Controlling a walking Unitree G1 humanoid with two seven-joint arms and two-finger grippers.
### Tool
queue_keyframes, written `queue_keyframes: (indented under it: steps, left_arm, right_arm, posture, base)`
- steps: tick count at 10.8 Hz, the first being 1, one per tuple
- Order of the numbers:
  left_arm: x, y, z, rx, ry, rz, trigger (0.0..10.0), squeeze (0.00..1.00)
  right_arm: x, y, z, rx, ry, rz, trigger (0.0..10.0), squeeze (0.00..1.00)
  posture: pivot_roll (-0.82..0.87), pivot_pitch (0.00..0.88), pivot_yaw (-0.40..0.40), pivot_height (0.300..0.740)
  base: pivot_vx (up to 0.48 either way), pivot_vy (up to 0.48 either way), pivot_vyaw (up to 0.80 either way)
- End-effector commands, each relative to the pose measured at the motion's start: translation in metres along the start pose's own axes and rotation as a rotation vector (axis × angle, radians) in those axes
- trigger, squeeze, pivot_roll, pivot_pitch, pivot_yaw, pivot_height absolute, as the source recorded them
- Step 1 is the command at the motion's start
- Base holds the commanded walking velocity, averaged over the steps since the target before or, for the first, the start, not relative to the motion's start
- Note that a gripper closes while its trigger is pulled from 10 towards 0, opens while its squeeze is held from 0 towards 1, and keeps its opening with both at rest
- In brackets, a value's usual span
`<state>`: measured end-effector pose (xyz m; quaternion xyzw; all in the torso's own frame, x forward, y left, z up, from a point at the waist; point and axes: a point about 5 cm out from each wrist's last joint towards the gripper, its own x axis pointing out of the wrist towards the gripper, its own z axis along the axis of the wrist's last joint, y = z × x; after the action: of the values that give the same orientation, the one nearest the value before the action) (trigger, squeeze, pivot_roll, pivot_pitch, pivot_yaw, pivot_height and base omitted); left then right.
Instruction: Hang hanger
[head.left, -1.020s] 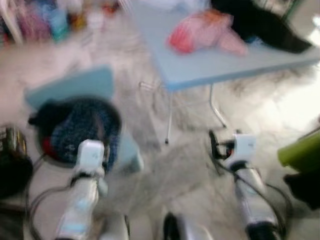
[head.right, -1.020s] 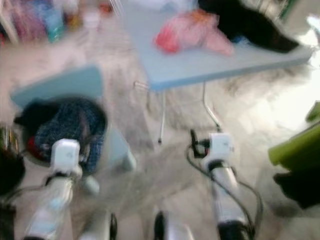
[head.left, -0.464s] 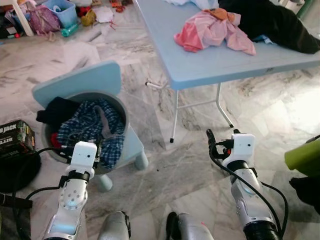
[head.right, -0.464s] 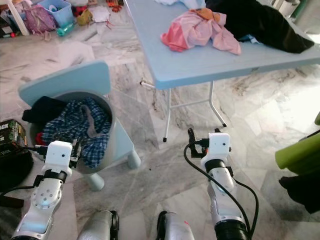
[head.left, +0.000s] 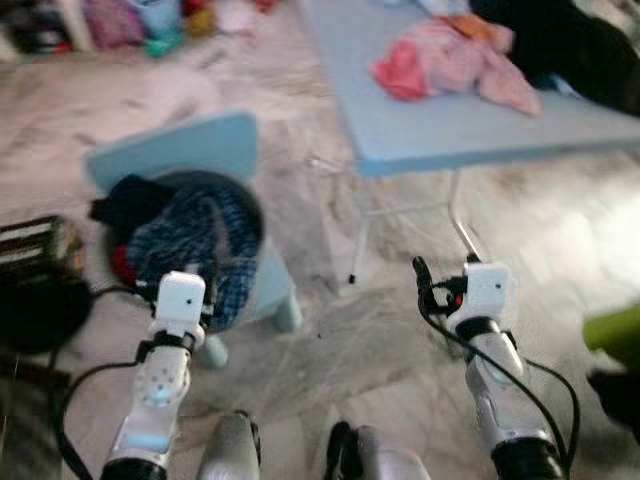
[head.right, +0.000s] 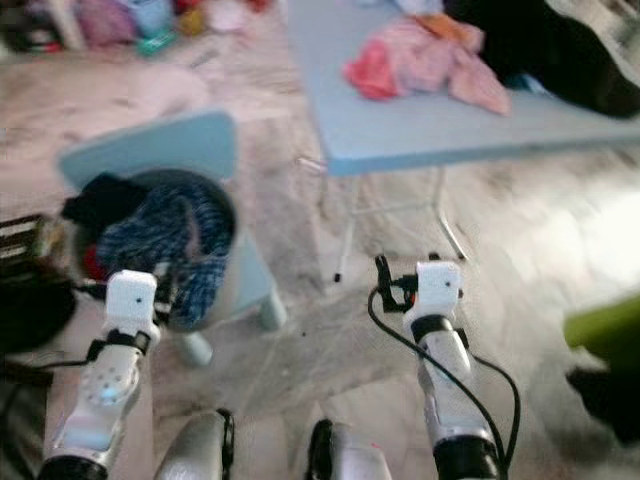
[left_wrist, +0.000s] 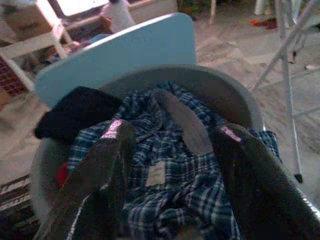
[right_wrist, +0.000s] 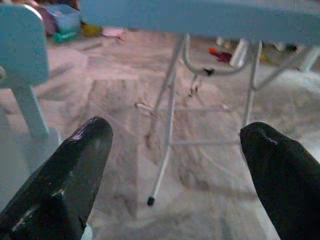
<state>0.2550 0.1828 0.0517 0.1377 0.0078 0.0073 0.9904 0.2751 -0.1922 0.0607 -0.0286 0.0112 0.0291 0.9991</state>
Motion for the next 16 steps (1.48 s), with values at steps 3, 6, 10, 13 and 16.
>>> queue_keyframes:
  steps: [3,6,10,13,16]
  left_arm:
    - [-0.003,-0.001,-0.003,-0.019,0.005,0.001,10.0,0.0]
    - [-0.002,-0.004,-0.005,-0.026,0.011,-0.008,10.0,0.0]
    - [-0.002,-0.005,-0.007,-0.029,0.02,-0.001,10.0,0.0]
    - [-0.002,-0.009,-0.007,-0.049,0.027,0.019,10.0,0.0]
    - [-0.008,-0.024,-0.018,-0.149,0.142,-0.044,10.0,0.0]
  right_arm:
    - [0.0,-0.004,0.001,-0.003,0.003,-0.004,10.0,0.0]
    - [-0.002,0.0,0.002,-0.021,0.0,0.021,10.0,0.0]
    - [0.0,0.0,0.003,-0.025,-0.005,0.026,10.0,0.0]
    - [0.0,0.002,0.003,-0.039,-0.003,0.038,10.0,0.0]
    - [-0.001,0.003,0.002,-0.032,0.004,0.04,10.0,0.0]
  posture:
    - [0.06,0.179,-0.092,0.74]
    - [0.05,0.177,-0.092,0.74]
    - [0.05,0.175,-0.093,0.74]
    - [0.06,0.175,-0.093,0.74]
    - [0.06,0.179,-0.096,0.74]
  base:
    - [0.291,0.0,0.0]
    - [0.3,0.0,0.0]
    - [0.298,0.0,0.0]
    - [0.0,0.0,0.47]
    - [0.0,0.0,0.43]
